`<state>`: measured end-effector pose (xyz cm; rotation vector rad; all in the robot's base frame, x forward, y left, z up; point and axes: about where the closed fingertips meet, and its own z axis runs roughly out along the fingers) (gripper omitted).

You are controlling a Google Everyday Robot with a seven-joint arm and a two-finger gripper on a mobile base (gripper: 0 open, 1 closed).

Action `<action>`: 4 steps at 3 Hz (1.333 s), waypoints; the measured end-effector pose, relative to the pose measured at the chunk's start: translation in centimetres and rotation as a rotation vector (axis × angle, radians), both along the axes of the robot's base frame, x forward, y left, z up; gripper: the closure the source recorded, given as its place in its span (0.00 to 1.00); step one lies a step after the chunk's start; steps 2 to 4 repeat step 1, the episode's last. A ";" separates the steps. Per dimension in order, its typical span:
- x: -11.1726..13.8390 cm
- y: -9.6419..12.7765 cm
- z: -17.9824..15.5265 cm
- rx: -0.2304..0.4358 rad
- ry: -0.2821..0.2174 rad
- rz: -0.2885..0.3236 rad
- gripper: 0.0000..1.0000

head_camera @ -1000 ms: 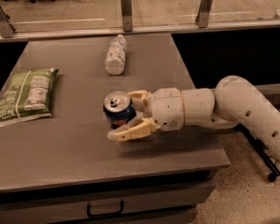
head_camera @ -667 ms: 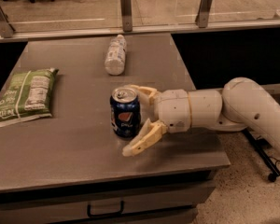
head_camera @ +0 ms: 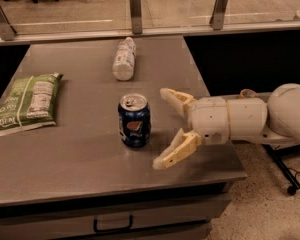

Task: Place pepsi can upright

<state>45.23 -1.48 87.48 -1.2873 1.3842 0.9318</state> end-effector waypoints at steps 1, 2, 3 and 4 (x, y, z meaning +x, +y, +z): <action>-0.2 -3.4 0.4 -0.039 0.039 -0.122 0.00; -0.2 -3.4 0.4 -0.039 0.039 -0.122 0.00; -0.2 -3.4 0.4 -0.039 0.039 -0.122 0.00; -0.2 -3.4 0.4 -0.039 0.039 -0.122 0.00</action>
Offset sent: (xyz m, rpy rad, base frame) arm 0.0000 0.0000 0.0000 0.0000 0.0000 0.0000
